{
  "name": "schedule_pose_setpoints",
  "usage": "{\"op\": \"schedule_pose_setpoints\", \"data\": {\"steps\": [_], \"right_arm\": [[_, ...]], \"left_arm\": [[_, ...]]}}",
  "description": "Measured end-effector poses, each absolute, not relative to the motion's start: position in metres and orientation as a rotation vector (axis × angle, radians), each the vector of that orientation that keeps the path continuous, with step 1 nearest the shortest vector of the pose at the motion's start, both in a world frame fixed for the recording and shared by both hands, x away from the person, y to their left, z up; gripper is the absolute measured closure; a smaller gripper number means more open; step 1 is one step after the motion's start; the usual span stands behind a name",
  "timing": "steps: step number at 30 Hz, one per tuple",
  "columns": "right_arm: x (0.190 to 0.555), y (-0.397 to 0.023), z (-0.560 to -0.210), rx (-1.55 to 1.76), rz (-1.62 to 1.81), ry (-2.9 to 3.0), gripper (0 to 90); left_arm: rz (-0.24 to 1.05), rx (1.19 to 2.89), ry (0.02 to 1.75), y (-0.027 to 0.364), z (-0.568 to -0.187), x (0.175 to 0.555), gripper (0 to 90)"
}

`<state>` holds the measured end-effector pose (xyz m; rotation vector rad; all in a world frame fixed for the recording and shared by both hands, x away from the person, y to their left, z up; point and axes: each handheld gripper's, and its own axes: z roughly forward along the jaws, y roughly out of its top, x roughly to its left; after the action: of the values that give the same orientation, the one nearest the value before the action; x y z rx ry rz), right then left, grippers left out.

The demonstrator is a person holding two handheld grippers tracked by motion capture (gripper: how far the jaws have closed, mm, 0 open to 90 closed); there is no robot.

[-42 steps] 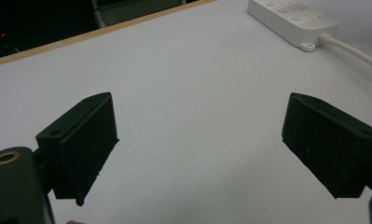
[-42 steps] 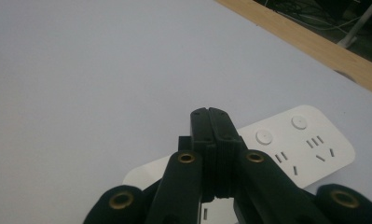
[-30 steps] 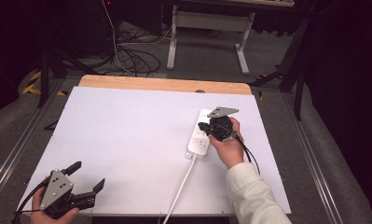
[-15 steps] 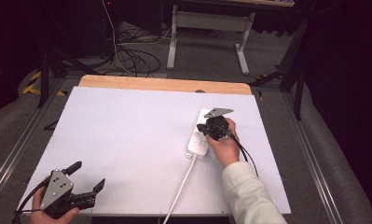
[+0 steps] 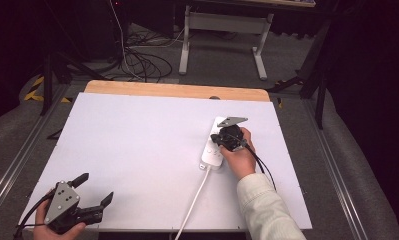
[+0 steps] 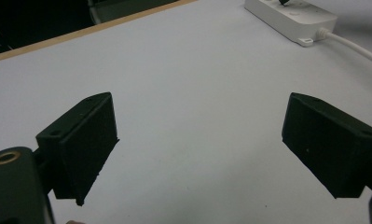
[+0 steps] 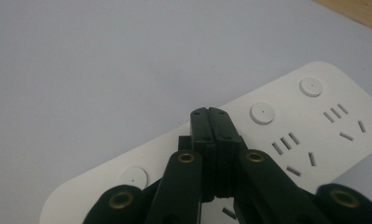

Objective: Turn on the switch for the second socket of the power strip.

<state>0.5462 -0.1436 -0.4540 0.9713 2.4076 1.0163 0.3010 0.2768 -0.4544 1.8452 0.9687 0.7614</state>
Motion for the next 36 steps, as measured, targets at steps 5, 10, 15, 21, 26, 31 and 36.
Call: {"op": "schedule_pose_setpoints", "data": {"steps": [5, 10, 15, 21, 26, 31, 36], "right_arm": [[0.5463, -0.1427, -0.4552, 0.966, 1.016, 2.406, 90.0], [0.5458, -0.1422, -0.4563, 0.962, 1.026, 2.396, 90.0], [0.5452, -0.143, -0.4573, 0.978, 1.035, 2.394, 90.0], [0.5438, -0.1421, -0.4595, 0.972, 1.031, 2.382, 90.0], [0.5417, -0.1398, -0.46, 0.967, 1.01, 2.369, 90.0], [0.54, -0.1386, -0.4597, 0.971, 0.992, 2.371, 90.0], [0.5413, -0.1416, -0.46, 0.998, 1.018, 2.38, 90.0]], "left_arm": [[0.761, 1.846, 0.968, 0.2767, -0.4545, 0.3011, 10.6], [0.764, 1.847, 0.966, 0.2768, -0.4544, 0.3011, 10.6], [0.763, 1.847, 0.967, 0.2766, -0.4543, 0.3008, 10.6], [0.755, 1.845, 0.973, 0.2755, -0.4548, 0.3005, 10.6], [0.756, 1.844, 0.971, 0.2754, -0.4547, 0.3003, 10.6], [0.755, 1.846, 0.97, 0.275, -0.4549, 0.3004, 10.6], [0.764, 1.848, 0.967, 0.2753, -0.4544, 0.3001, 10.6]]}}
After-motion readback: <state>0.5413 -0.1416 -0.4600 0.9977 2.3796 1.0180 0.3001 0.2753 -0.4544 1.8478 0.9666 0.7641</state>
